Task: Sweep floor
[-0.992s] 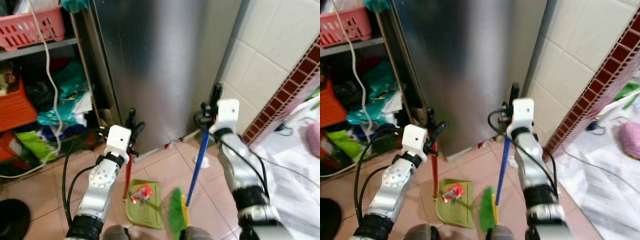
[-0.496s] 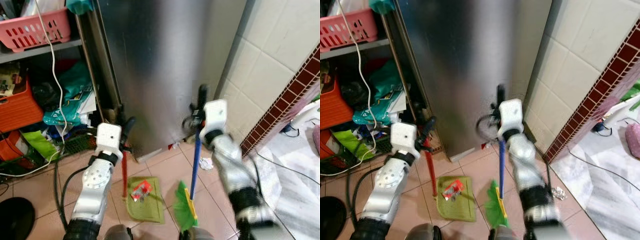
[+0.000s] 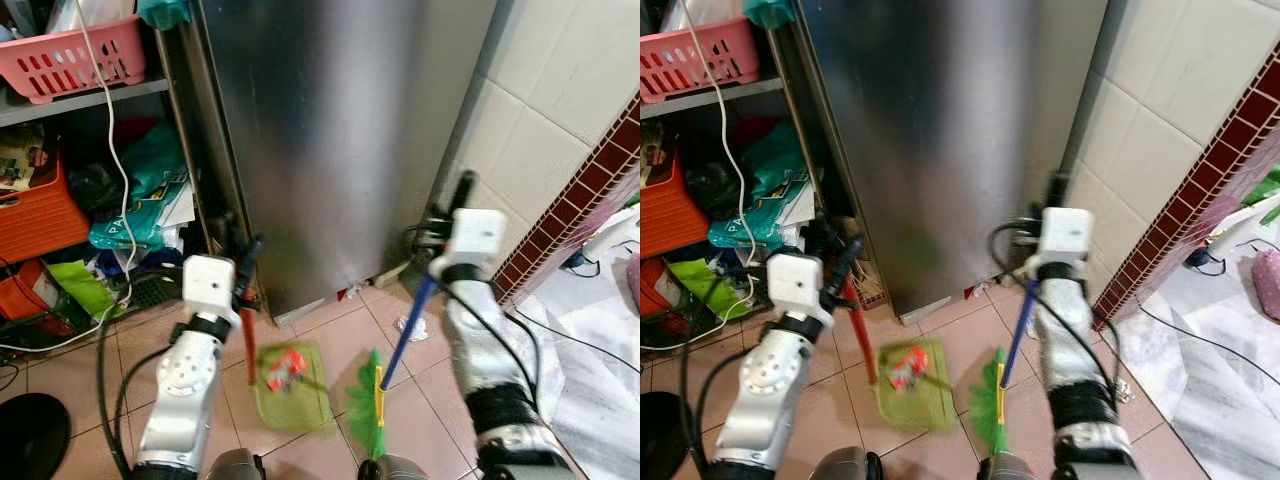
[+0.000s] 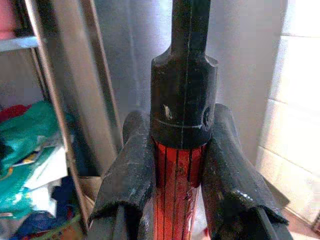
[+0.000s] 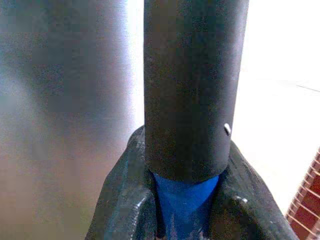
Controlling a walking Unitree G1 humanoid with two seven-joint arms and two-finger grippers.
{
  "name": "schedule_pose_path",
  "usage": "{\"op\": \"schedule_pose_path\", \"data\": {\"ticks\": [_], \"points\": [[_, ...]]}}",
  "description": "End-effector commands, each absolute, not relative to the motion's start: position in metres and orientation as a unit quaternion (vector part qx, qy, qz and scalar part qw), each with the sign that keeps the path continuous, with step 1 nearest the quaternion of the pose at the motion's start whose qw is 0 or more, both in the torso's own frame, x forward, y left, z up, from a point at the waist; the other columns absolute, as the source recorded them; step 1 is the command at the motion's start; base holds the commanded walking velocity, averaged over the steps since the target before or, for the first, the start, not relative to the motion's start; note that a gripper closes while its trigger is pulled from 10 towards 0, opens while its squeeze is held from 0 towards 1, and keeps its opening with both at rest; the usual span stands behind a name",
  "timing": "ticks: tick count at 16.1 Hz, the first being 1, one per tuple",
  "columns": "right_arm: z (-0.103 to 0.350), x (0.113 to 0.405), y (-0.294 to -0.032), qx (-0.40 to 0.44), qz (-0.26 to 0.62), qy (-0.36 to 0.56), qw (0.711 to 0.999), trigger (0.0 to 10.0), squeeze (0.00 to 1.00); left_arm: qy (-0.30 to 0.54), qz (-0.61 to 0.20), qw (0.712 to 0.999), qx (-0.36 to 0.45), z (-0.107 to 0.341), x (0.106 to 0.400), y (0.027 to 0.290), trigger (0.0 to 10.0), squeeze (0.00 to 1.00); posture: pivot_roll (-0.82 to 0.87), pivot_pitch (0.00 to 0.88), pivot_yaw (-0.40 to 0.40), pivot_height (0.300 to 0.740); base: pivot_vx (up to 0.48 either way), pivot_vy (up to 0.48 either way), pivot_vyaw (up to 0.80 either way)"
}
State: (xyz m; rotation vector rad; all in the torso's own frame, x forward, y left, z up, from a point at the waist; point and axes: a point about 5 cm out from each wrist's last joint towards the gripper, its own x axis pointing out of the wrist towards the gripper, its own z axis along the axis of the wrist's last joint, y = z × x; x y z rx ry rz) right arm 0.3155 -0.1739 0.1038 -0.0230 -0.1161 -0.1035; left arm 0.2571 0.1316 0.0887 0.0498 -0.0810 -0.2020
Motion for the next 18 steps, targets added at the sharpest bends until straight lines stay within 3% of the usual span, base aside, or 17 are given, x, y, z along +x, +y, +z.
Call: {"op": "schedule_pose_path", "data": {"ticks": [1, 9, 11, 15, 18], "points": [[0.098, 0.303, -0.185, -0.004, -0.062, -0.041, 0.997, 10.0, 0.00, -0.068, -0.109, 0.991, 0.027, 0.100, 0.259, 0.129, 10.0, 0.00, 0.00, 0.000, 0.000, 0.740, 0.000, 0.000, 0.00], [0.063, 0.238, -0.207, 0.008, -0.063, 0.077, 0.995, 10.0, 0.00, -0.051, -0.114, 0.992, 0.026, 0.100, 0.252, 0.128, 10.0, 0.00, -0.03, 0.000, 0.011, 0.740, 0.000, 0.000, 0.00], [0.070, 0.246, -0.201, 0.011, -0.053, 0.070, 0.996, 10.0, 0.00, -0.047, -0.104, 0.993, 0.037, 0.099, 0.252, 0.128, 10.0, 0.00, -0.03, 0.000, 0.012, 0.740, 0.000, 0.000, 0.00], [0.113, 0.293, -0.168, 0.029, -0.027, -0.020, 0.999, 10.0, 0.00, -0.060, -0.093, 0.993, 0.040, 0.110, 0.256, 0.129, 10.0, 0.00, -0.02, 0.000, 0.016, 0.740, 0.000, 0.000, 0.00], [0.122, 0.301, -0.162, 0.034, -0.025, -0.034, 0.999, 10.0, 0.00, -0.063, -0.094, 0.993, 0.042, 0.114, 0.256, 0.128, 10.0, 0.00, -0.02, 0.008, 0.010, 0.740, 0.000, 0.000, 0.00]]}}
